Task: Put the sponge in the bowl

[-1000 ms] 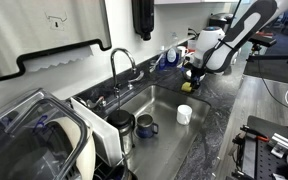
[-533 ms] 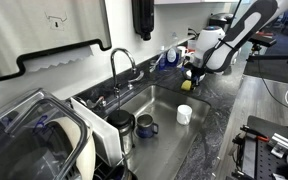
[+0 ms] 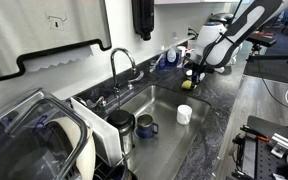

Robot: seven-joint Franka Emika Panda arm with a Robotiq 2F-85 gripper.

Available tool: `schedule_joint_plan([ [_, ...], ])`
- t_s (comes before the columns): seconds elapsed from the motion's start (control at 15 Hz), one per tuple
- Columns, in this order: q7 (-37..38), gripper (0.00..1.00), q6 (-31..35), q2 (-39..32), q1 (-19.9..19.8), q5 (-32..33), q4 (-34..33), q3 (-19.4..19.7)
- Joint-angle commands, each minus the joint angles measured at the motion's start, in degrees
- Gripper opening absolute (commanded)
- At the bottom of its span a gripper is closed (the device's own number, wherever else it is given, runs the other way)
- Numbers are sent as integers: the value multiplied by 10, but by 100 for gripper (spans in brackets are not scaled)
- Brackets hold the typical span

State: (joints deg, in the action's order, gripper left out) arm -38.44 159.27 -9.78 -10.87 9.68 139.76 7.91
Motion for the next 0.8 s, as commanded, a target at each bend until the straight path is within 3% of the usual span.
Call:
schedule_joint_plan([
  [0.0, 3, 1, -50, 45, -4, -5, 2, -5],
  [0.73, 30, 1, -154, 106, 1, -3, -55, 16],
])
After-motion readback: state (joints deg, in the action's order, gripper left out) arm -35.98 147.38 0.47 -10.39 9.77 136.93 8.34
